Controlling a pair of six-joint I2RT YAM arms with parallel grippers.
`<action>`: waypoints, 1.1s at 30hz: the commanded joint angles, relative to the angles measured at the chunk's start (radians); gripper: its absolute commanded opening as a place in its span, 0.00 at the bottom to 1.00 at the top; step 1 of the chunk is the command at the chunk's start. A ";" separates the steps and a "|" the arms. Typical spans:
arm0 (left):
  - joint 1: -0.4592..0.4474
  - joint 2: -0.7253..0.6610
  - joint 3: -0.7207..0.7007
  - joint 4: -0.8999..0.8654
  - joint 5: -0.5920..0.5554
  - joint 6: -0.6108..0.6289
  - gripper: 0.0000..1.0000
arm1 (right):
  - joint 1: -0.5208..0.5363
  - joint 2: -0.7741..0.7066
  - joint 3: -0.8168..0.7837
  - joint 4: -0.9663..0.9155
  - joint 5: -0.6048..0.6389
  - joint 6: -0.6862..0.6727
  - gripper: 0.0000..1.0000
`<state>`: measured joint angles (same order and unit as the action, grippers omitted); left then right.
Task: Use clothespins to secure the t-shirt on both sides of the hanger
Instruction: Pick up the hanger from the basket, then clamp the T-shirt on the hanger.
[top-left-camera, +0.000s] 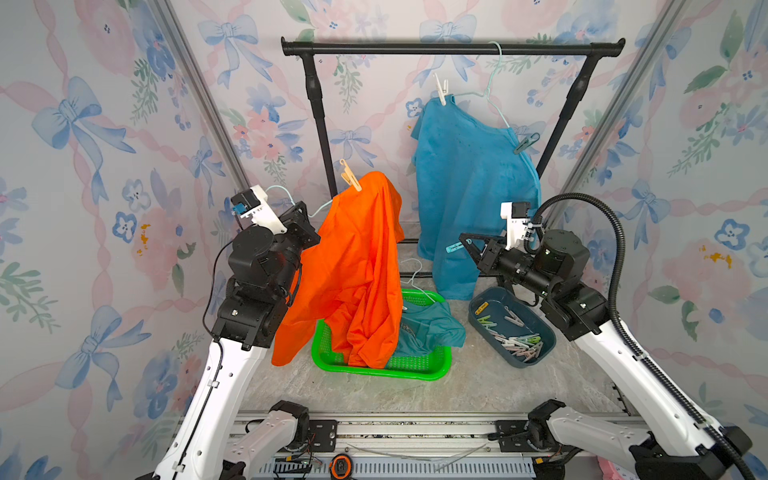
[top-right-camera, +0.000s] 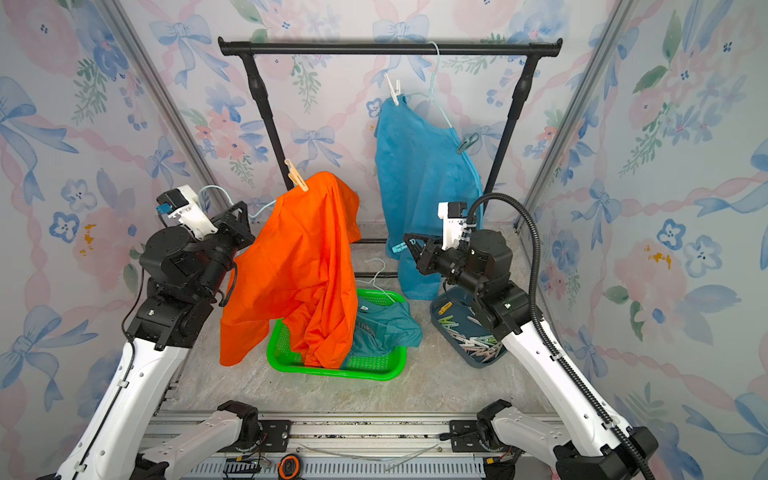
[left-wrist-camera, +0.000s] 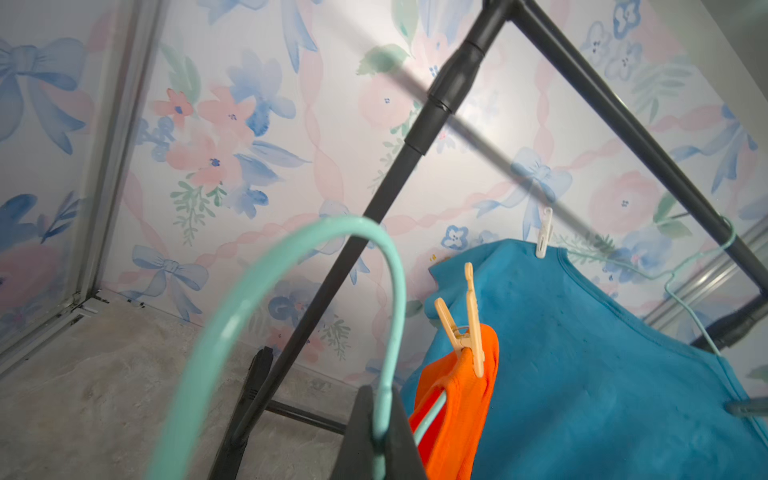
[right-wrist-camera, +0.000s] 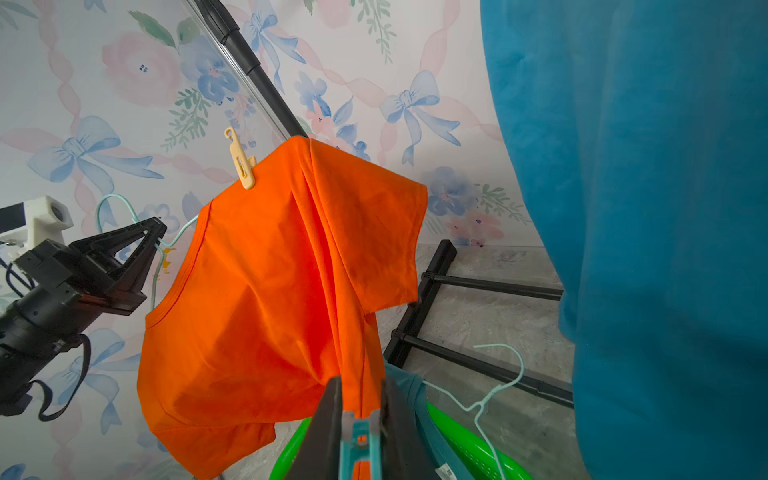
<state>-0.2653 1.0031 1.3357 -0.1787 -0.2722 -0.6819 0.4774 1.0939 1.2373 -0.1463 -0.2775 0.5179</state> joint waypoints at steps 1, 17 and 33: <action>0.005 0.035 0.053 0.080 -0.179 -0.167 0.00 | -0.008 0.012 0.035 0.012 -0.008 0.017 0.17; -0.343 0.392 0.298 -0.135 -0.789 -0.440 0.00 | 0.164 0.166 -0.026 0.421 0.033 0.187 0.15; -0.382 0.552 0.429 -0.196 -0.802 -0.537 0.00 | 0.275 0.386 0.054 0.620 0.018 0.306 0.14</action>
<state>-0.6460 1.5436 1.7290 -0.3740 -1.0691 -1.1873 0.7349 1.4605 1.2469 0.3935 -0.2520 0.7864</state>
